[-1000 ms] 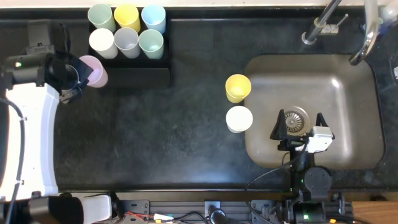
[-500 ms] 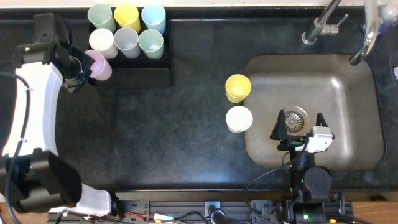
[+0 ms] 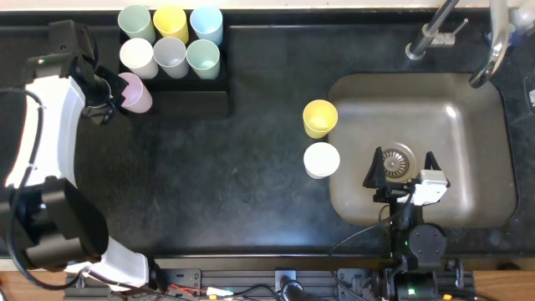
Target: Store Cups
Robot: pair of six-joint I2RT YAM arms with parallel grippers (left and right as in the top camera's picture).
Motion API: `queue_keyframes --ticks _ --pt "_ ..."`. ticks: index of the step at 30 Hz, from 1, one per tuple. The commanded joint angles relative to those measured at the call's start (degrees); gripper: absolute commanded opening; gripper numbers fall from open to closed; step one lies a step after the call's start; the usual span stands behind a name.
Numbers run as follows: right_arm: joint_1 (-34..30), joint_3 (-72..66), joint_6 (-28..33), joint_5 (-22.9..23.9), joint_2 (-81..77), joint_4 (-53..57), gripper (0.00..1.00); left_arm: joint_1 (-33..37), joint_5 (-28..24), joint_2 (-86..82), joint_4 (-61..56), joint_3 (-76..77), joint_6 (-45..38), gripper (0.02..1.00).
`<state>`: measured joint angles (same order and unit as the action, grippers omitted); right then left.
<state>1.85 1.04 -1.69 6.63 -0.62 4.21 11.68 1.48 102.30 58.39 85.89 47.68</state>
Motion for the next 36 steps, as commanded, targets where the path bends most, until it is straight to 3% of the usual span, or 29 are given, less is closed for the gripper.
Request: queue_keyframes --ticks 1,31,32,33,35,36 --pt "-0.3 -0.8 0.0 0.3 0.4 -0.3 0.998 0.3 -0.1 0.4 -1.2 0.4 0.4 0.036" --pt "-0.3 -0.8 0.0 0.3 0.4 -0.3 0.998 0.2 1.6 4.2 -2.4 0.4 0.4 0.036" --pt "-0.3 -0.8 0.0 0.3 0.4 -0.3 0.998 0.2 1.6 4.2 -2.4 0.4 0.4 0.080" --pt "-0.3 -0.8 0.0 0.3 0.4 -0.3 0.998 0.2 1.6 4.2 -2.4 0.4 0.4 0.222" --pt "-0.3 -0.8 0.0 0.3 0.4 -0.3 0.996 0.2 1.6 4.2 -2.4 0.4 0.4 0.805" --pt "-0.3 -0.8 0.0 0.3 0.4 -0.3 0.998 0.2 1.6 4.2 -2.4 0.4 0.4 1.000"
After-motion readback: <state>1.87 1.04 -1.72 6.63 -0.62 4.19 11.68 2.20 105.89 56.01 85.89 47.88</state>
